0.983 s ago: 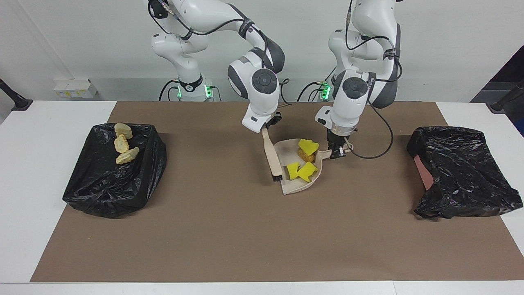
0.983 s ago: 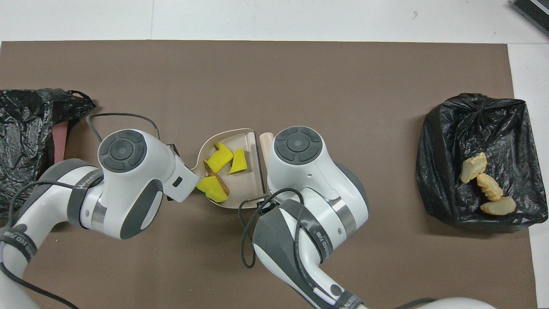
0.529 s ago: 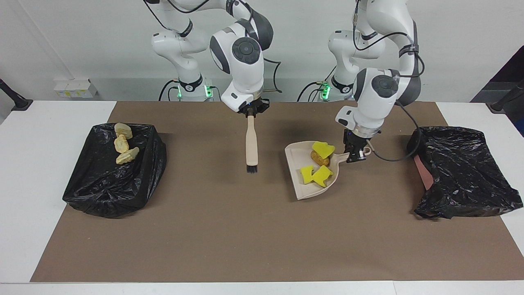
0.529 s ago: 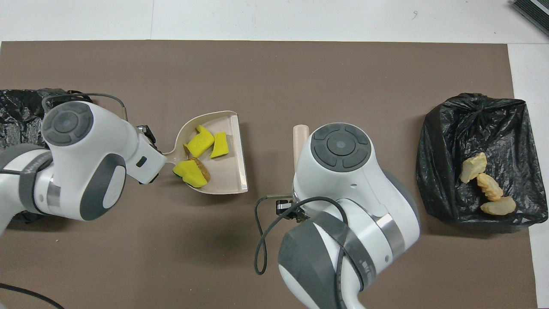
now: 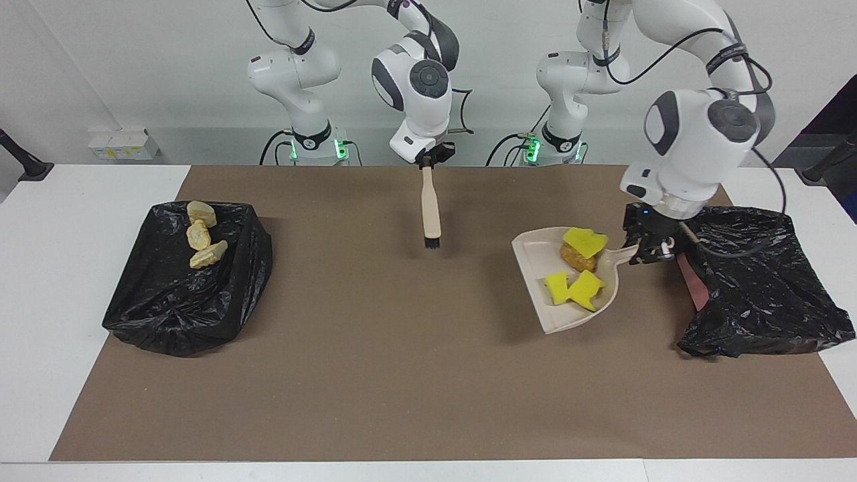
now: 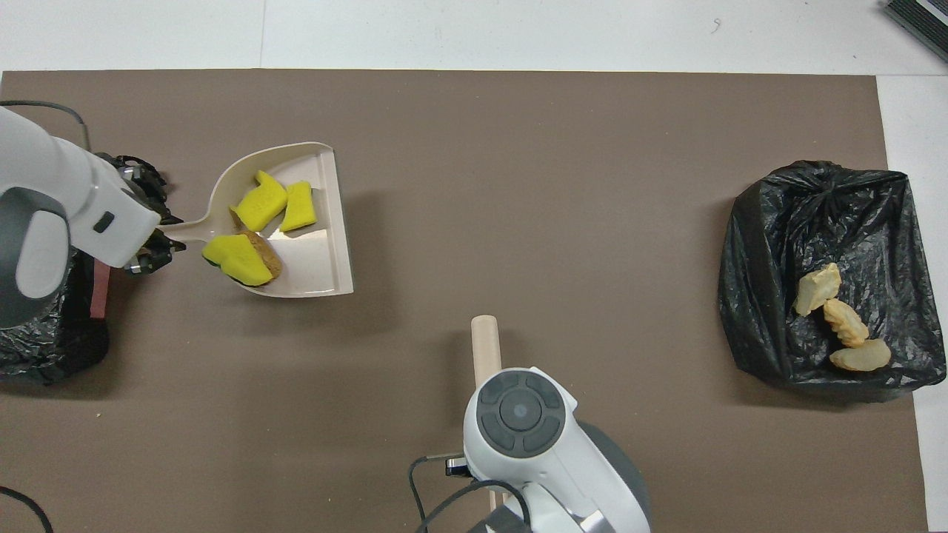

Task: Sweep and dump trash in bin
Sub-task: 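Carry the dustpan toward the bag with the left gripper while the right gripper withdraws, then tip the dustpan into the black bag with the left gripper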

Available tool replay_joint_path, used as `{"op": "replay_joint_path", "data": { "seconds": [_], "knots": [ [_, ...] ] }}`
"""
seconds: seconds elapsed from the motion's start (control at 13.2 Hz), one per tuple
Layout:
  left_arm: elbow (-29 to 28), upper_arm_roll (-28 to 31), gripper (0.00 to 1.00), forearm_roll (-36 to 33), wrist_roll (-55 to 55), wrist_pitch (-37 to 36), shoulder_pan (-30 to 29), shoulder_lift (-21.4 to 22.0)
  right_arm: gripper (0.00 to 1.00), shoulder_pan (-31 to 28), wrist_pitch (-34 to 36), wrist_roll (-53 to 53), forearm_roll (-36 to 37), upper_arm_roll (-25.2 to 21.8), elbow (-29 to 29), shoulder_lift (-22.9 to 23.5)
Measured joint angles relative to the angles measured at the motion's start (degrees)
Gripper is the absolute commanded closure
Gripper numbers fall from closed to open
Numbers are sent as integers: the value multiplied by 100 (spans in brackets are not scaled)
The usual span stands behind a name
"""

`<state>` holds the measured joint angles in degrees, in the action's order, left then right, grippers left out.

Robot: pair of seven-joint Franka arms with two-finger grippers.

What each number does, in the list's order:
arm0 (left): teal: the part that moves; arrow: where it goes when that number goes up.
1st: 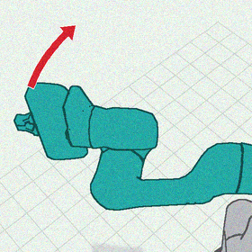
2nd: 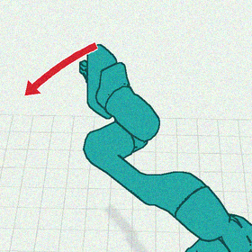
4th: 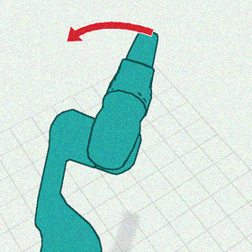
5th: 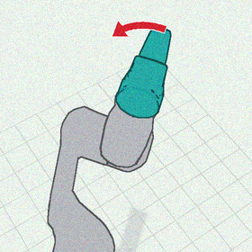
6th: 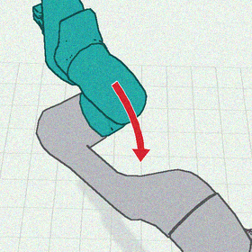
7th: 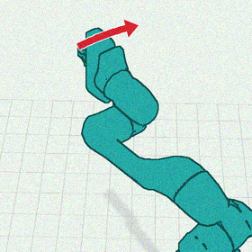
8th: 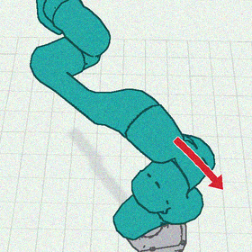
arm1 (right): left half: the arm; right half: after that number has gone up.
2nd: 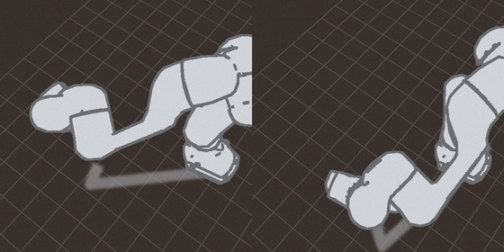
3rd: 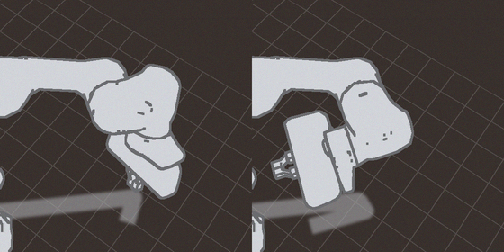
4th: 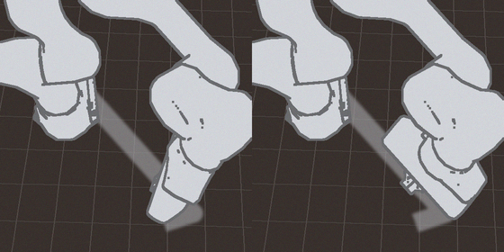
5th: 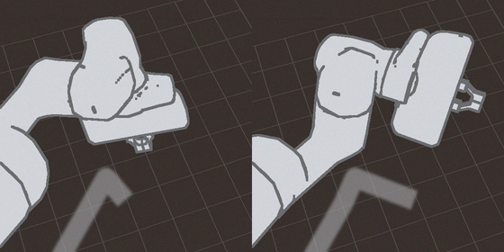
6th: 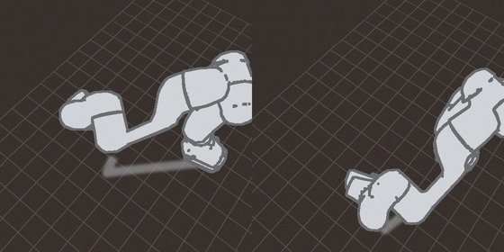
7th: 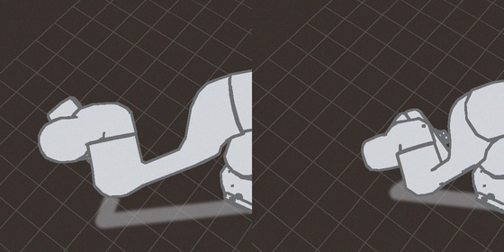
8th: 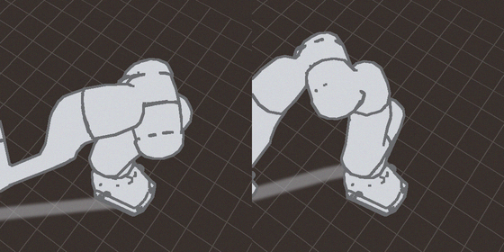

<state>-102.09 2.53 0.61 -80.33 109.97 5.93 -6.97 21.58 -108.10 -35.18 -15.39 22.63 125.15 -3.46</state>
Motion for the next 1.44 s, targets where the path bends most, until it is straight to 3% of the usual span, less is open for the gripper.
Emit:
{"op": "replay_joint_path", "data": {
  "seconds": [0.38, 0.68, 0.91, 1.21, 1.29, 1.44],
  "knots": [
    [528, 24, 100, 37, -1317, -311, -963, -214, 100, 218, -846, -45, -132, 0, 744, -147],
    [666, 47, 100, 23, -2744, -318, -1861, -310, 100, 303, -1044, -181, -137, 0, 890, -44],
    [739, 62, 100, -7, -3559, -315, -2636, -317, 69, 373, -1188, -181, -139, 0, 917, 30],
    [1422, 57, 100, -651, -4005, -184, -3047, -613, 62, 376, -1373, -181, -139, -1, 933, 169],
    [1543, 27, 100, -954, -4017, 26, -3040, -709, 53, 376, -1423, -181, -139, -1, 934, 210],
    [1602, -54, 100, -1709, -3917, 467, -2968, -832, 19, 376, -1455, -181, -136, -1, 929, 255]
  ]
}}
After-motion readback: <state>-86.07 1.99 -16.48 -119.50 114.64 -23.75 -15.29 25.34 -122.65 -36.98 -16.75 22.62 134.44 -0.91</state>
